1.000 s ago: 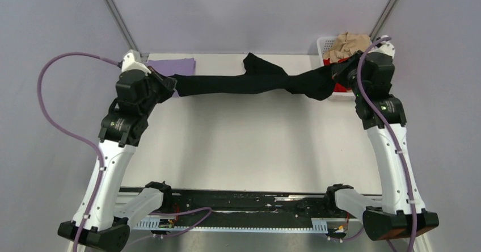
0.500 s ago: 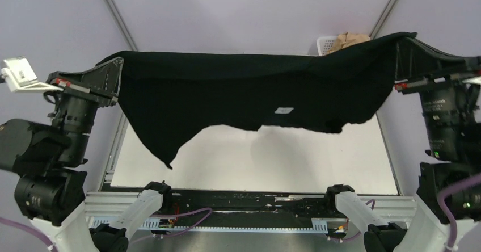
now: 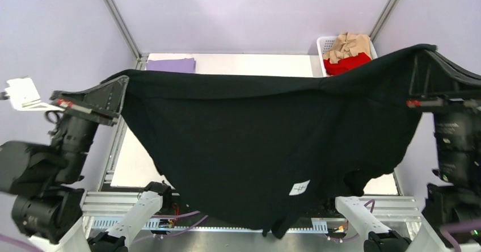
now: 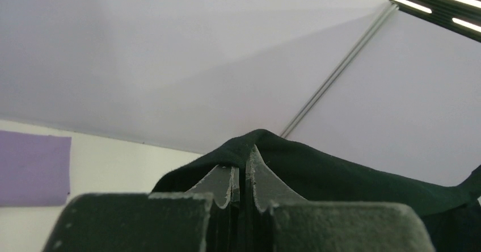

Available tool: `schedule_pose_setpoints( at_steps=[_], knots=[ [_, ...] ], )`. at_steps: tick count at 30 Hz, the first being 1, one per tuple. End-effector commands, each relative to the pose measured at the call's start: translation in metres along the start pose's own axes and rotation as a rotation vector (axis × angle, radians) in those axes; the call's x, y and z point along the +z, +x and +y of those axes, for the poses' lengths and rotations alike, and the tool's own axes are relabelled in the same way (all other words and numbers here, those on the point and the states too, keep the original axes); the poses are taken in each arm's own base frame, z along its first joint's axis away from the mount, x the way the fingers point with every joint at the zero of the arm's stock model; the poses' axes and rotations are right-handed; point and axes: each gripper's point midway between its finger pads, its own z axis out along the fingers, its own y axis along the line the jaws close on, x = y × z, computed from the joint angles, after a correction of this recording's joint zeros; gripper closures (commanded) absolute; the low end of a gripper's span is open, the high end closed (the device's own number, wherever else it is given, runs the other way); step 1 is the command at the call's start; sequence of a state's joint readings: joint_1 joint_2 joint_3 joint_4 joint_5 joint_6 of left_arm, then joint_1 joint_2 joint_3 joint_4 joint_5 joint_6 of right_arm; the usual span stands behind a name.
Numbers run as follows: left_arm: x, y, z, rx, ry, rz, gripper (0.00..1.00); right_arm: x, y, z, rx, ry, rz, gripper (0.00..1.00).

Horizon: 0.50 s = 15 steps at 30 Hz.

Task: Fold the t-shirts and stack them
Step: Flatten out the tshirt

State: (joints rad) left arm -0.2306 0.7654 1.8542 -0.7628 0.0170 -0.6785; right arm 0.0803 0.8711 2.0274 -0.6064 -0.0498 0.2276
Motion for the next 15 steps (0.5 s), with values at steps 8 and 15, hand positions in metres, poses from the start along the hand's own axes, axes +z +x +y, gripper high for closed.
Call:
schedule_pose_setpoints(
  at_steps=[8,15],
  knots=[
    [0.082,0.163,0.179,-0.009,-0.531,0.231,1.0,0.051,0.22,-0.091,-0.012,0.256,0.363,1.0],
    [0.122,0.288,0.299,0.082,-0.832,0.443,1.0,0.059,0.397,-0.139,0.044,0.371,0.645,1.0]
  ],
)
